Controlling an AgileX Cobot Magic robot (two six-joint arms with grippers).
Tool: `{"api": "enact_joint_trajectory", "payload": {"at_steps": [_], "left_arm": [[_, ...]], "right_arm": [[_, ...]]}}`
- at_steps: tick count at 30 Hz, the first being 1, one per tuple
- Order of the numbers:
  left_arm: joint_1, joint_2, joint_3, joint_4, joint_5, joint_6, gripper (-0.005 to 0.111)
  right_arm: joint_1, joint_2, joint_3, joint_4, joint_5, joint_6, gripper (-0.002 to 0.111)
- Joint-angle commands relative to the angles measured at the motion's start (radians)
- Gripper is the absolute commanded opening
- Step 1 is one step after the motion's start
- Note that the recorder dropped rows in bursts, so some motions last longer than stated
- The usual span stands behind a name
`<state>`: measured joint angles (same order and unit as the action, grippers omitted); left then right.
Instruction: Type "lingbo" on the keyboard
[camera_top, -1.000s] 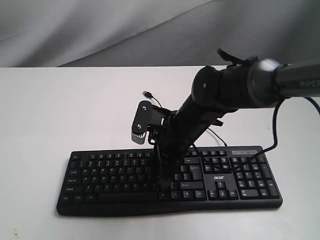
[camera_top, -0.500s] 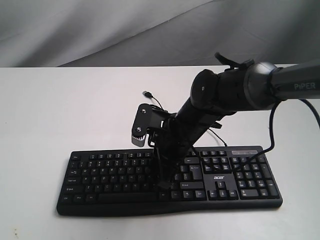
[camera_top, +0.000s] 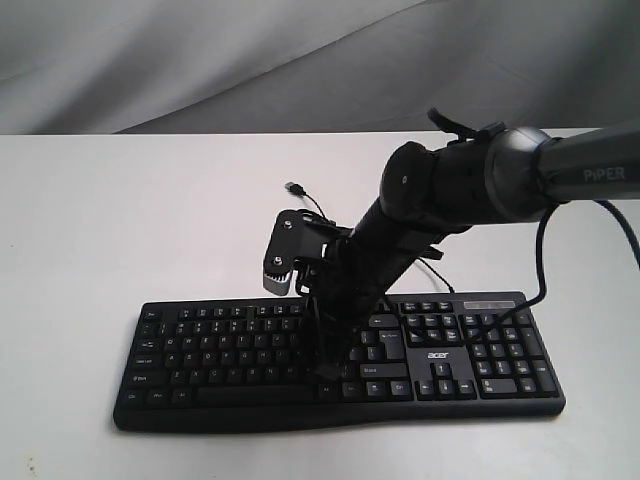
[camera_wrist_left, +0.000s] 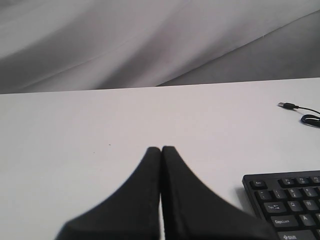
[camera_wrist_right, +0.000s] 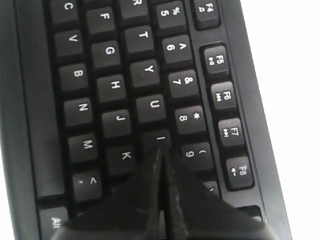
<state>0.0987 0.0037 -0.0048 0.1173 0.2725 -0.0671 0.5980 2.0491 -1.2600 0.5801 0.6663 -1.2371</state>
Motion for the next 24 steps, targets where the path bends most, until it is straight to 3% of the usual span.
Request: {"api": "enact_joint_trajectory", "payload": {"at_steps": [1,11,18,24], "left_arm": [[0.001,-0.004,0.005,0.000,-0.009,-0.002,0.001],[0.001,-0.004,0.005,0.000,-0.009,-0.002,0.001],[0.001,-0.004,0.005,0.000,-0.009,-0.002,0.001],[0.001,-0.004,0.005,0.000,-0.009,-0.002,0.001]], "right_arm": [[-0.008,-0.009,0.007,-0.003,0.000,-0.009,0.000],[0.000,-0.197,0.007,-0.005,0.023,0.051,0.000],[-0.003,-0.448,0.007,-0.067,-0.152,0.224,0.000],[-0.003,-0.603,0.007,-0.065,-0.194,0.230,0.000]]}}
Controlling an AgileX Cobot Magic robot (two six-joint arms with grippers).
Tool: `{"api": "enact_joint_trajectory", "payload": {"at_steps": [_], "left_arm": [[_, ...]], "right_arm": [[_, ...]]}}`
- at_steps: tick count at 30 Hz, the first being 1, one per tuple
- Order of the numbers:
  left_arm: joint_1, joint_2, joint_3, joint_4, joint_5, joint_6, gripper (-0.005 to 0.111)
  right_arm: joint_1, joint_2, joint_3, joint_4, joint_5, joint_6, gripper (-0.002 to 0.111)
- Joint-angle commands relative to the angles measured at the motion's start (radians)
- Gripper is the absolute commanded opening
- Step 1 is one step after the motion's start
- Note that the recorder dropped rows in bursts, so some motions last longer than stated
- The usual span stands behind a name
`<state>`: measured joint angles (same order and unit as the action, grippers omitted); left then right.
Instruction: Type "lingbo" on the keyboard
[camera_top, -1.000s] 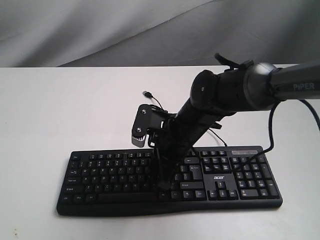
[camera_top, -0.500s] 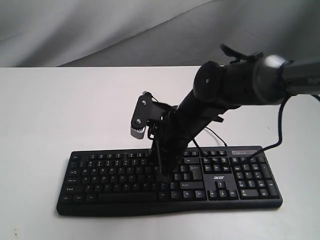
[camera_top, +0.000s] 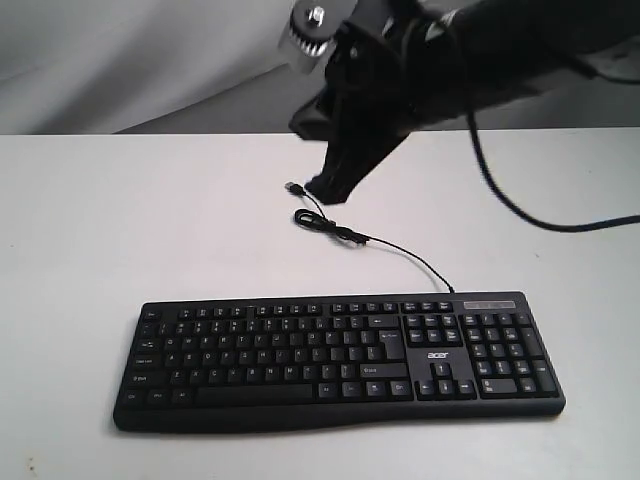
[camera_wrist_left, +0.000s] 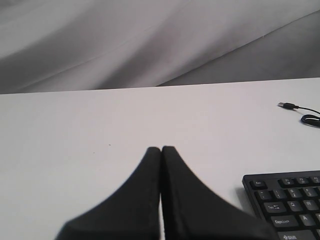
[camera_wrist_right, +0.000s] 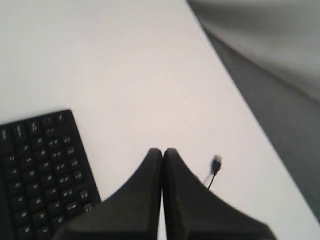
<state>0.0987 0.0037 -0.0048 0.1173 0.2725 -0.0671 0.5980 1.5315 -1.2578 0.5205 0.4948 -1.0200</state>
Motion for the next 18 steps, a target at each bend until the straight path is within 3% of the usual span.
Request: {"api": "enact_joint_trajectory", "payload": {"at_steps": [1,14,18], "left_arm": [[0.001,-0.004,0.005,0.000,-0.009,-0.002,0.001],[0.001,-0.004,0.005,0.000,-0.009,-0.002,0.001],[0.001,-0.004,0.005,0.000,-0.009,-0.002,0.001]], "right_arm": [[-0.003,-0.104,0.005,-0.005,-0.022,0.013,0.000],[-0.003,-0.171,-0.004,0.011,-0.088,0.013,0.000],[-0.042,-0.195,-0.024,0.045,-0.250,0.297,0.000]]}}
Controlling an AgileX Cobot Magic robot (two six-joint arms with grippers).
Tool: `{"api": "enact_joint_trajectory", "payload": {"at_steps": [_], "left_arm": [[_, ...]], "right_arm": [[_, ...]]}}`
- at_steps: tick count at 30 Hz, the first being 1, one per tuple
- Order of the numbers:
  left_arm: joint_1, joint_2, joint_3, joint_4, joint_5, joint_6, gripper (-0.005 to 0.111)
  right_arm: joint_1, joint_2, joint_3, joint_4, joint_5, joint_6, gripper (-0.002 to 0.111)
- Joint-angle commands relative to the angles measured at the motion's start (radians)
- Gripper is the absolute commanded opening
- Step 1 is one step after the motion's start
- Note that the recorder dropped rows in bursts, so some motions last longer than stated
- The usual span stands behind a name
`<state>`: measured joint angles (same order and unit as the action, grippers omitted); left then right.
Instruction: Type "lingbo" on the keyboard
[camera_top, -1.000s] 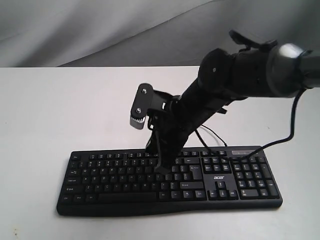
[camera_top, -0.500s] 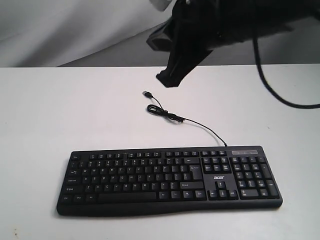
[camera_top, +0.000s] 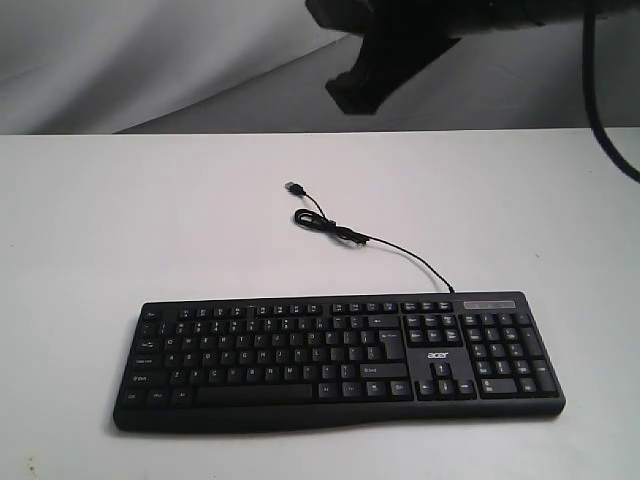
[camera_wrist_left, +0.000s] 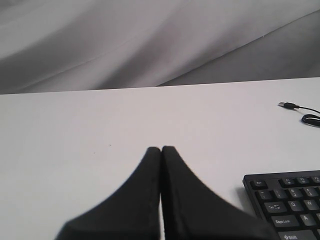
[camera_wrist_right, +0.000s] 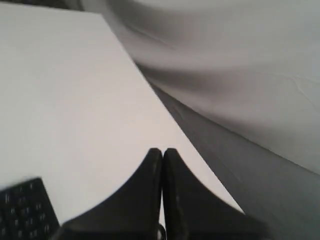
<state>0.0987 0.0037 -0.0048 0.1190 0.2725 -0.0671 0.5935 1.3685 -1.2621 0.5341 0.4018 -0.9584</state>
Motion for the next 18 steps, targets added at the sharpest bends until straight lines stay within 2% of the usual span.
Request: {"api": "enact_joint_trajectory", "payload": {"at_steps": [1,3,8,12,18], "left_arm": [[0.001,-0.004,0.005,-0.002,-0.009,-0.002,0.001],[0.001,-0.004,0.005,-0.002,-0.009,-0.002,0.001],[0.001,-0.004,0.005,-0.002,-0.009,-0.002,0.001],[0.001,-0.004,0.005,-0.002,-0.009,-0.002,0.001],[0.001,-0.004,0.005,-0.002,-0.009,-0.002,0.001]], "right_arm": [[-0.051,-0.038,-0.020,0.031,-0.202,0.330,0.000],[-0.094,-0.053,-0.017,0.031,-0.224,0.439,0.000],[-0.189,-0.127,0.086,0.033,-0.222,0.471,0.000],[-0.284,-0.230,0.273,0.035,-0.276,0.505,0.000],[-0.443,-0.445,0.671,0.055,-0.422,0.618,0.000]]}}
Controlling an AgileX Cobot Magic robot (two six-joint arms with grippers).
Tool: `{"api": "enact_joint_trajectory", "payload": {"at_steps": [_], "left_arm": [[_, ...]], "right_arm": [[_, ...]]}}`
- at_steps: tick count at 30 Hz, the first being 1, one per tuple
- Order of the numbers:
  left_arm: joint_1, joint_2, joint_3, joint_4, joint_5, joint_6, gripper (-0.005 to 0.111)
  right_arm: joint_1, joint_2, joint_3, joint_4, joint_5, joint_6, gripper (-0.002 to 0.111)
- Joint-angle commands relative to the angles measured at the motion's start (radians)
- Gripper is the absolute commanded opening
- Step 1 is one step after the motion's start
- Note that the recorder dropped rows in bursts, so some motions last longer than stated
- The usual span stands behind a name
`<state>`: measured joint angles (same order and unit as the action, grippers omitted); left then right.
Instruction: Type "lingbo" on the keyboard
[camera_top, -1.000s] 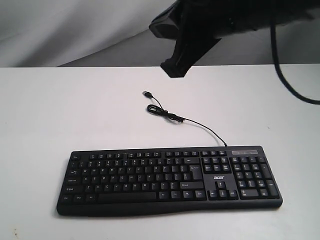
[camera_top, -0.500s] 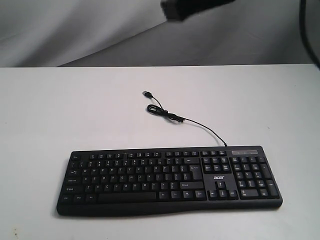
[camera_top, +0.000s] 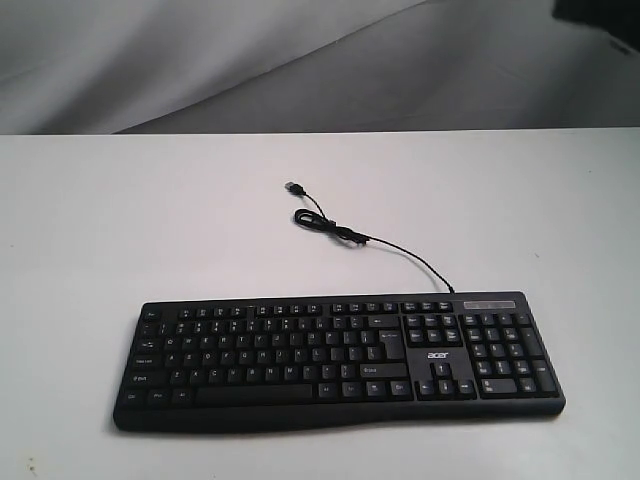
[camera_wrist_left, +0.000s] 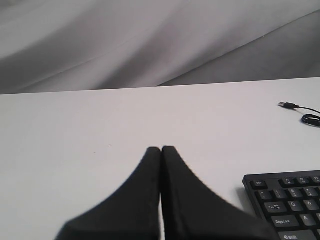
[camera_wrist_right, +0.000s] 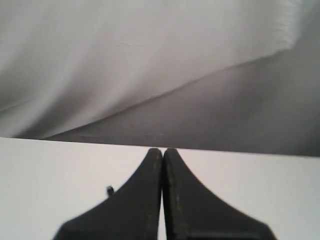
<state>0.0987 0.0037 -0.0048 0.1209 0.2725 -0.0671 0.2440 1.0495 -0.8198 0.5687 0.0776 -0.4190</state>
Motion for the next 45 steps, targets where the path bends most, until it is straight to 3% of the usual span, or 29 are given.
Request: {"api": "enact_joint_trajectory", "payload": {"at_steps": [1,6,10,12,17,20,23,27,35,43,45], "left_arm": [[0.001,-0.004,0.005,-0.004,-0.009,-0.002,0.001],[0.001,-0.004,0.005,-0.004,-0.009,-0.002,0.001],[0.001,-0.004,0.005,-0.004,-0.009,-0.002,0.001],[0.001,-0.004,0.005,-0.004,-0.009,-0.002,0.001],[0.001,-0.004,0.005,-0.004,-0.009,-0.002,0.001],[0.001,-0.004,0.005,-0.004,-0.009,-0.002,0.001],[0.001,-0.004,0.005,-0.004,-0.009,-0.002,0.001],[0.001,-0.004,0.005,-0.004,-0.009,-0.002,0.001],[0.001,-0.004,0.005,-0.004,-0.009,-0.002,0.001],[0.001,-0.004,0.005,-0.004,-0.009,-0.002,0.001],[0.001,-0.004,0.005,-0.004,-0.009,-0.002,0.001]], "right_arm": [[-0.125,-0.171,0.295,0.042,-0.121,0.099,0.000],[-0.279,-0.419,0.497,0.171,-0.221,0.109,0.000],[-0.392,-0.629,0.565,0.003,-0.142,0.061,0.000],[-0.443,-0.772,0.578,-0.129,-0.020,0.061,0.000],[-0.443,-0.928,0.578,-0.154,0.185,0.092,0.000],[-0.443,-0.948,0.578,-0.133,0.114,0.192,0.000],[-0.443,-0.955,0.578,-0.263,0.149,0.220,0.000],[-0.443,-0.977,0.578,-0.457,0.226,0.443,0.000],[-0.433,-1.011,0.604,-0.457,0.260,0.393,0.000],[-0.384,-1.049,0.820,-0.454,0.111,0.390,0.000],[-0.384,-1.049,0.820,-0.473,0.193,0.390,0.000]]}}
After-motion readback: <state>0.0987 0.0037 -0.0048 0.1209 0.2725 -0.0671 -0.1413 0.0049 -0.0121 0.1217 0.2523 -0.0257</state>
